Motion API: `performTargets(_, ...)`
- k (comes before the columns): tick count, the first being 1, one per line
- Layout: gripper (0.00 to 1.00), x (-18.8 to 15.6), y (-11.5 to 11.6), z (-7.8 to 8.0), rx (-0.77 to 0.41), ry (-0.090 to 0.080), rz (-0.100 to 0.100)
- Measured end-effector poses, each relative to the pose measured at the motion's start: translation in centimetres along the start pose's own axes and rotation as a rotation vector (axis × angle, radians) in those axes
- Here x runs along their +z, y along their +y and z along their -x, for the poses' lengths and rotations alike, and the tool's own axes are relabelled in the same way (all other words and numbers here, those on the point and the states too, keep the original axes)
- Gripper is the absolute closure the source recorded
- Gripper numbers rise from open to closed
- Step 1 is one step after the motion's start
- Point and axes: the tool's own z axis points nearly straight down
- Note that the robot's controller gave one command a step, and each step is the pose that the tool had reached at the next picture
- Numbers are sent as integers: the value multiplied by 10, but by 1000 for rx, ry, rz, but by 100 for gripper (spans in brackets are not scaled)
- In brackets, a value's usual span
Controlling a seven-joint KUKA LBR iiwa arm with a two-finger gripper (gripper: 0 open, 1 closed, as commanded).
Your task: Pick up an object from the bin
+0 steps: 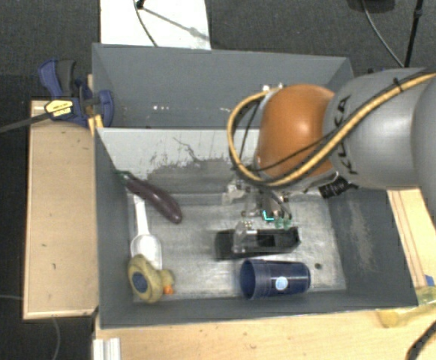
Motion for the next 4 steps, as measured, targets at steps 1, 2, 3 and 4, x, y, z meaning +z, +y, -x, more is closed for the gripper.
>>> performTargets(1,0,-4,0,2,2,-8,0)
performTargets(2,0,22,-15,-11,81,-18,5)
performTargets(3,0,23,-18,-13,112,-14,6)
performTargets(4,0,15,-29,-23,291,-8,2)
